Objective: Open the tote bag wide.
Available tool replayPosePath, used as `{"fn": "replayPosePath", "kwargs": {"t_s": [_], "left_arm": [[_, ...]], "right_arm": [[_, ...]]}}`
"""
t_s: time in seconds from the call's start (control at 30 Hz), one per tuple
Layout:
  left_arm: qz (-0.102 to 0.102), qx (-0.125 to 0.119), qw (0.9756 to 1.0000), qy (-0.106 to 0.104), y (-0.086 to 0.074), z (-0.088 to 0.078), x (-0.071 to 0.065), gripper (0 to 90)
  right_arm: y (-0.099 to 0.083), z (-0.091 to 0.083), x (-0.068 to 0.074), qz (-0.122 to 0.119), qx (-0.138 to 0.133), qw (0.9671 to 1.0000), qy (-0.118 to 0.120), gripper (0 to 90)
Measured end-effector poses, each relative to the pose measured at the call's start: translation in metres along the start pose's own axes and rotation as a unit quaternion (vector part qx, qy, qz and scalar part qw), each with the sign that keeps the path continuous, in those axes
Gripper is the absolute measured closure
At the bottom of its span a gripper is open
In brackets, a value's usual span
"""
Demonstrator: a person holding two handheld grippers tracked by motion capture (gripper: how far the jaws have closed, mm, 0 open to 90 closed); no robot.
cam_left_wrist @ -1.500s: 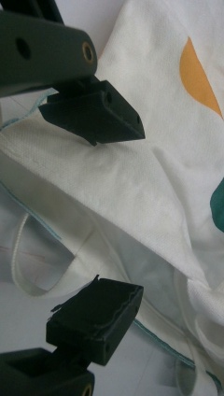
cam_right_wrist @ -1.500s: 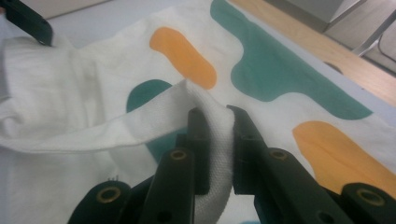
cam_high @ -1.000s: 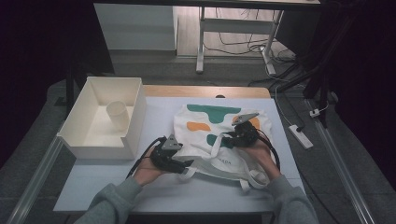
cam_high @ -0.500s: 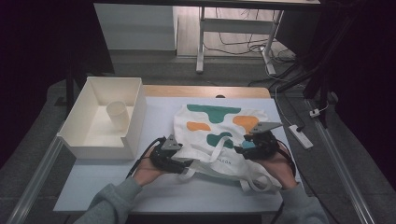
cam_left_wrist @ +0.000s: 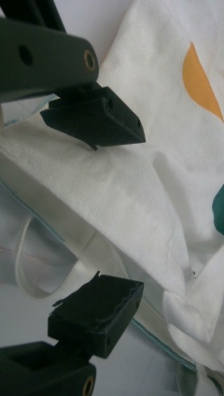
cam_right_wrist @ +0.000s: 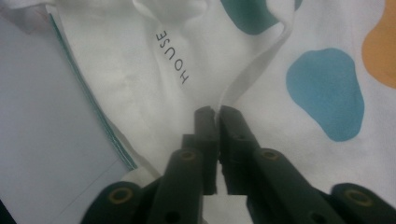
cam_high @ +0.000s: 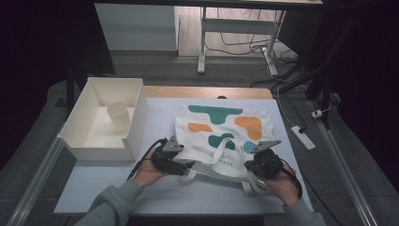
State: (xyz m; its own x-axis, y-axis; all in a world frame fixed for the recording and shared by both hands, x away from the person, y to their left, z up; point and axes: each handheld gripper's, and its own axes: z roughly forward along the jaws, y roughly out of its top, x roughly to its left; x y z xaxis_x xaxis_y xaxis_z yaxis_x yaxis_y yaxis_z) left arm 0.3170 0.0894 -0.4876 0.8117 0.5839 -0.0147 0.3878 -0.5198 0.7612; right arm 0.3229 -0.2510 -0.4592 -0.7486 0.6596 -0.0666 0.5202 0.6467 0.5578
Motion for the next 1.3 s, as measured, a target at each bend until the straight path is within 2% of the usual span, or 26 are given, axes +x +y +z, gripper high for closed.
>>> {"fn": "replayPosePath", "kwargs": {"t_s": [0.13, 0.27, 0.37, 0.5, 0.7, 0.87, 1.1, 1.3], "left_arm": [[-0.002, 0.001, 1.0000, 0.000, 0.000, 0.000, 0.001, 25.0], [-0.001, 0.001, 1.0000, 0.001, 0.000, 0.000, 0.001, 25.0], [0.000, 0.000, 1.0000, 0.002, 0.000, 0.000, 0.000, 25.0], [0.000, 0.000, 1.0000, 0.001, 0.000, 0.000, 0.000, 25.0], [0.001, -0.002, 1.0000, 0.002, 0.000, -0.001, 0.000, 24.9], [-0.001, -0.002, 1.0000, 0.002, 0.001, 0.000, 0.001, 25.0], [0.000, -0.002, 1.0000, 0.001, 0.001, 0.000, 0.000, 25.0], [0.000, -0.001, 1.0000, 0.001, 0.001, 0.000, 0.001, 24.9]], "right_arm": [[0.001, -0.003, -0.001, -0.004, -0.012, 0.9999, 0.000, 88.5], [0.004, -0.016, -0.003, -0.008, -0.043, 0.9990, -0.013, 88.8], [0.010, -0.027, -0.006, -0.013, -0.075, 0.9968, -0.024, 88.8], [0.021, -0.036, -0.014, -0.013, -0.117, 0.9921, -0.045, 88.9], [0.036, -0.031, -0.037, 0.006, -0.153, 0.9872, -0.045, 88.9], [0.046, -0.022, -0.048, 0.007, -0.159, 0.9855, -0.058, 88.9], [0.060, 0.004, -0.069, 0.007, -0.147, 0.9865, -0.071, 88.9], [0.063, 0.032, -0.083, 0.015, -0.130, 0.9886, -0.074, 88.8]]}}
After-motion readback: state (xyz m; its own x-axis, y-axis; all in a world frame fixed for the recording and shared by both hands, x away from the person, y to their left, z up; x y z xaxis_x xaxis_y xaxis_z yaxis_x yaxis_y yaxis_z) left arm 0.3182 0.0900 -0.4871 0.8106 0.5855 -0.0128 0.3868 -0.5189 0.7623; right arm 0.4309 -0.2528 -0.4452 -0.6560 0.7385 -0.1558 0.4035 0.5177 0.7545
